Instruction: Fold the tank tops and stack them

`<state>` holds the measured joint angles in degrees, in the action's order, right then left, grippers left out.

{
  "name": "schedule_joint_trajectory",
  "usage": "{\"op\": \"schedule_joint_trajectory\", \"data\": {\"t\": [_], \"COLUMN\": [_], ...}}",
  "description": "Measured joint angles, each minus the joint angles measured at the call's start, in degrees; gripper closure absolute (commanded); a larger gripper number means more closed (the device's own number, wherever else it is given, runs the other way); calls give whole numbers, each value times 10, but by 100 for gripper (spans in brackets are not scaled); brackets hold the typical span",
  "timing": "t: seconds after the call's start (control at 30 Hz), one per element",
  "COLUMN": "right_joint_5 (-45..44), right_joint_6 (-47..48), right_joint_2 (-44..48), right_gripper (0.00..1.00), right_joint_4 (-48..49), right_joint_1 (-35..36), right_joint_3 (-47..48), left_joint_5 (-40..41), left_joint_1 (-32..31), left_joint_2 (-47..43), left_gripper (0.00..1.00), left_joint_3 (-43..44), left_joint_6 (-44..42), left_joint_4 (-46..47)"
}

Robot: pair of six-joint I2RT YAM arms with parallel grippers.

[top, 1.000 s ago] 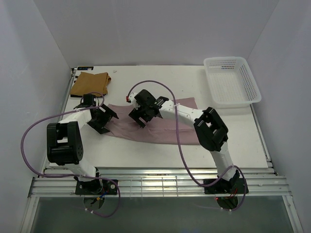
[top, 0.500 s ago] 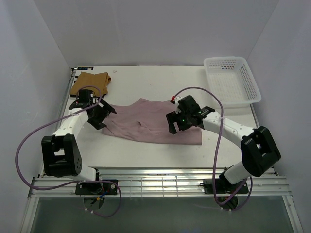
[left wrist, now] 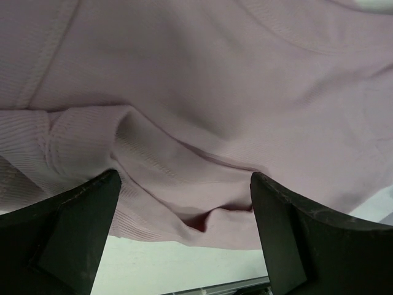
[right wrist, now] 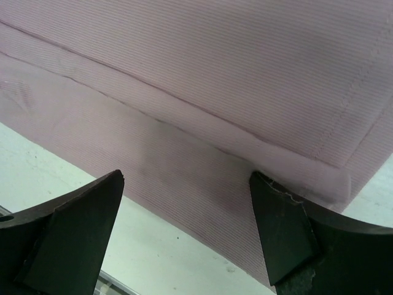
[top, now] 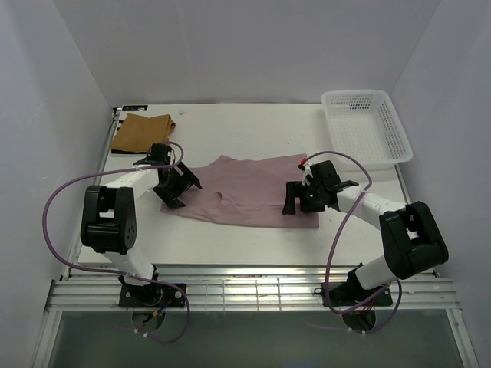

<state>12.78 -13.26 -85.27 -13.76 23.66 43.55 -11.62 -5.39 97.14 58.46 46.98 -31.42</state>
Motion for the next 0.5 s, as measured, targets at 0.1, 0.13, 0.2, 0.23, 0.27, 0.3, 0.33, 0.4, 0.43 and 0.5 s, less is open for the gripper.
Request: {"op": "schedule_joint_trajectory", "data": {"t": [0.1, 0.13, 0.2, 0.23, 0.27, 0.3, 0.33, 0.4, 0.43, 0.5], "right_joint_5": [16, 20, 24, 26, 30, 35, 40, 53, 59, 70], "right_joint_6": [-15, -19, -27, -31, -34, -38, -43, -51, -55, -59], "right_joint_2": [20, 30, 50, 60, 72, 83, 96, 125, 140, 167], "right_gripper": [10, 10, 10, 10, 10, 10, 10, 10, 10, 10], "right_joint_4": [43, 60, 94, 108, 119, 125, 133, 134, 130, 110], "right_joint_1": [-16, -20, -23, -23, -23, -23, -23, -23, -23, -23], "right_joint_3": [-36, -51, -81, -96, -109, -121, -135, -159, -169, -182], "left_joint_5": [17, 23, 27, 30, 33, 37, 39, 45, 47, 52], "left_joint_1": [7, 10, 16, 19, 21, 22, 23, 23, 23, 23], "left_joint_2": [-13, -22, -37, -47, -56, -66, -76, -103, -118, -151], "left_gripper": [2, 2, 2, 2, 2, 2, 2, 2, 2, 2], "left_joint_3": [-22, -31, -48, -57, -66, -75, -85, -108, -120, -148], "left_joint_6": [5, 5, 5, 5, 6, 6, 6, 7, 7, 9], "left_joint_4": [0, 0, 0, -1, -3, -5, -7, -19, -27, -47]}}
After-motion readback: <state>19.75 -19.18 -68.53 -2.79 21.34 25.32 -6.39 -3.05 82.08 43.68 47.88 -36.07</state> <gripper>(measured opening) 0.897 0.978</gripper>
